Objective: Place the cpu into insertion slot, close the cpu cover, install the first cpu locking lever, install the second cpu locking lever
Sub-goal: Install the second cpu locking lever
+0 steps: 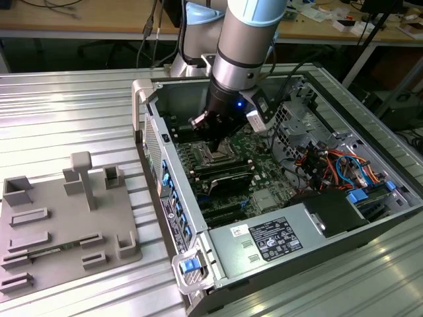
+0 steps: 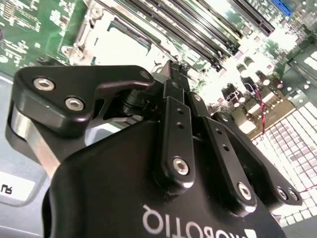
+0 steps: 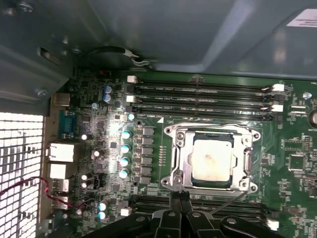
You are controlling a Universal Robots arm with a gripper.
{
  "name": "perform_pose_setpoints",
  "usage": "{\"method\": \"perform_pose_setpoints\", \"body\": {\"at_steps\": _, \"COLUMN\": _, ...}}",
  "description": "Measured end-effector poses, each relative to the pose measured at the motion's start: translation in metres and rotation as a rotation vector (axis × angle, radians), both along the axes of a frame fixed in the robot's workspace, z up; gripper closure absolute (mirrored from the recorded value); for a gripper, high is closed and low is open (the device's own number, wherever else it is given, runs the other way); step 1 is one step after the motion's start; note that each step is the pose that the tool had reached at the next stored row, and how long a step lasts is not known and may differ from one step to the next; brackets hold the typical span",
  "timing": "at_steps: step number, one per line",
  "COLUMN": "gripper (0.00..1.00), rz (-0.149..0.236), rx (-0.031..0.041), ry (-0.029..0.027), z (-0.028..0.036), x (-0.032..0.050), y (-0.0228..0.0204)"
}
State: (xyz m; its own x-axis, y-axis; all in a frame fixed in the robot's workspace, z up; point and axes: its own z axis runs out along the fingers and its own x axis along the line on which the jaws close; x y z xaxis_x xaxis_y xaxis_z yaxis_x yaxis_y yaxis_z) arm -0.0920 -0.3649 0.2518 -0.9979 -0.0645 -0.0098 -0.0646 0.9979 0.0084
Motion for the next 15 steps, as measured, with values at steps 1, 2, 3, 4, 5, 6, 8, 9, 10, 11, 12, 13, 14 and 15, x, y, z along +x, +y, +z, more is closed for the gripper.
{"method": "perform_pose_setpoints", "body": {"at_steps": 1, "gripper": 0.89, "rz": 0.000, "rx": 0.0004, "ry": -0.0001, "z": 0.0000, "x": 0.0016, "y": 0.0001}}
{"method": "perform_pose_setpoints", "body": {"at_steps": 2, "gripper": 0.89, "rz": 0.000, "rx": 0.0011, "ry": -0.0004, "z": -0.0002, "x": 0.0032, "y": 0.0002}}
{"method": "perform_pose_setpoints", "body": {"at_steps": 3, "gripper": 0.89, "rz": 0.000, "rx": 0.0016, "ry": -0.0002, "z": -0.0001, "x": 0.0050, "y": 0.0003}}
{"method": "perform_pose_setpoints", "body": {"at_steps": 4, "gripper": 0.89, "rz": 0.000, "rx": 0.0022, "ry": -0.0001, "z": 0.0000, "x": 0.0071, "y": 0.0004}}
{"method": "perform_pose_setpoints", "body": {"at_steps": 5, "gripper": 0.89, "rz": 0.000, "rx": 0.0028, "ry": -0.0002, "z": -0.0001, "x": 0.0089, "y": 0.0004}}
{"method": "perform_pose_setpoints", "body": {"at_steps": 6, "gripper": 0.89, "rz": 0.000, "rx": 0.0034, "ry": -0.0001, "z": 0.0000, "x": 0.0107, "y": 0.0005}}
{"method": "perform_pose_setpoints", "body": {"at_steps": 8, "gripper": 0.89, "rz": 0.000, "rx": 0.0046, "ry": -0.0001, "z": 0.0000, "x": 0.0141, "y": 0.0006}}
{"method": "perform_pose_setpoints", "body": {"at_steps": 9, "gripper": 0.89, "rz": 0.000, "rx": 0.0050, "ry": 0.0000, "z": 0.0001, "x": 0.0156, "y": 0.0006}}
{"method": "perform_pose_setpoints", "body": {"at_steps": 10, "gripper": 0.89, "rz": 0.000, "rx": 0.0057, "ry": -0.0001, "z": 0.0000, "x": 0.0175, "y": 0.0006}}
{"method": "perform_pose_setpoints", "body": {"at_steps": 11, "gripper": 0.89, "rz": 0.000, "rx": 0.0062, "ry": -0.0001, "z": 0.0000, "x": 0.0182, "y": 0.0006}}
{"method": "perform_pose_setpoints", "body": {"at_steps": 12, "gripper": 0.89, "rz": 0.000, "rx": 0.0079, "ry": -0.0002, "z": -0.0001, "x": 0.0188, "y": 0.0006}}
{"method": "perform_pose_setpoints", "body": {"at_steps": 13, "gripper": 0.89, "rz": 0.000, "rx": 0.0101, "ry": -0.0001, "z": 0.0000, "x": 0.0188, "y": 0.0000}}
{"method": "perform_pose_setpoints", "body": {"at_steps": 14, "gripper": 0.89, "rz": 0.000, "rx": 0.0152, "ry": -0.0001, "z": 0.0000, "x": 0.0188, "y": -0.0032}}
{"method": "perform_pose_setpoints", "body": {"at_steps": 15, "gripper": 0.89, "rz": 0.000, "rx": 0.0212, "ry": -0.0002, "z": -0.0001, "x": 0.0189, "y": -0.0074}}
